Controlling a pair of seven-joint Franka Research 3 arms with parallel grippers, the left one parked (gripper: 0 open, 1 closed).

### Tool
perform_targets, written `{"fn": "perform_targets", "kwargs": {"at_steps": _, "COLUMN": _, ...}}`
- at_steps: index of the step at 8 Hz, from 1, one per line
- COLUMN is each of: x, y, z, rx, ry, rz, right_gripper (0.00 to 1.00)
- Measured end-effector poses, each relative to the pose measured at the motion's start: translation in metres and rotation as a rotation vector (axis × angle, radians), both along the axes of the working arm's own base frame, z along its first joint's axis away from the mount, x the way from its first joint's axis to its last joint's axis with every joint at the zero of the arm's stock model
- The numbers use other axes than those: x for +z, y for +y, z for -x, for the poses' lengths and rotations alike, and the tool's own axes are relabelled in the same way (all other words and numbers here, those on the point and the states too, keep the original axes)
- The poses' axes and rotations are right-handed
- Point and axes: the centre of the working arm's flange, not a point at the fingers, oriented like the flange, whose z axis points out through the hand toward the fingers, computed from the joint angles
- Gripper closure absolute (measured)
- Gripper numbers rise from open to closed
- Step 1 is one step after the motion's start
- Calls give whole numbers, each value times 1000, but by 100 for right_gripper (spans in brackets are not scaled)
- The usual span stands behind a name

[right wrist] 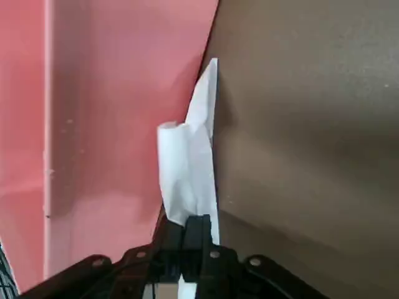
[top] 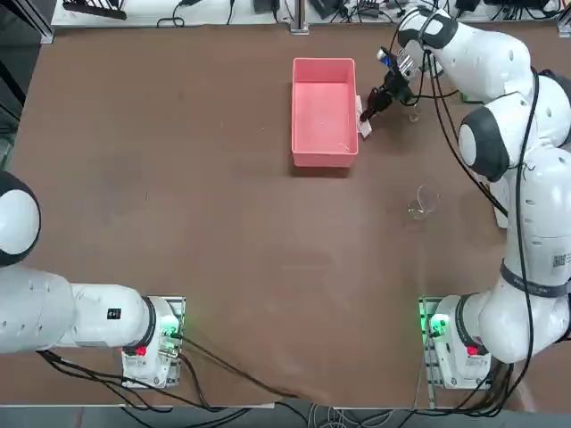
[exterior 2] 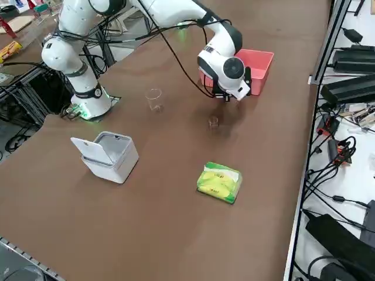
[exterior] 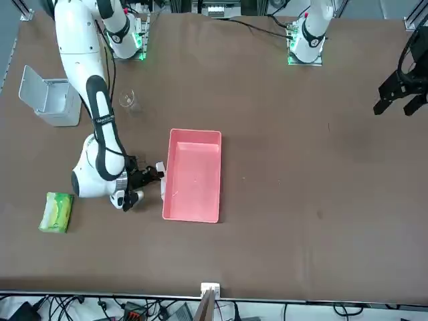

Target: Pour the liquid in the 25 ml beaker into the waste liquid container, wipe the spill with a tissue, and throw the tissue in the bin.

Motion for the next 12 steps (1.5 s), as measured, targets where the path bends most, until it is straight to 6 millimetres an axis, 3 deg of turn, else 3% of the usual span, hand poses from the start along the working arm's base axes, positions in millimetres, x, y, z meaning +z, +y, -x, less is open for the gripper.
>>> {"fn": "perform_targets", "kwargs": {"at_steps": 12, "x": -12, "y": 12, "z": 3, "rx": 13, "ry": -1, "rz": 16, "right_gripper": 98}}
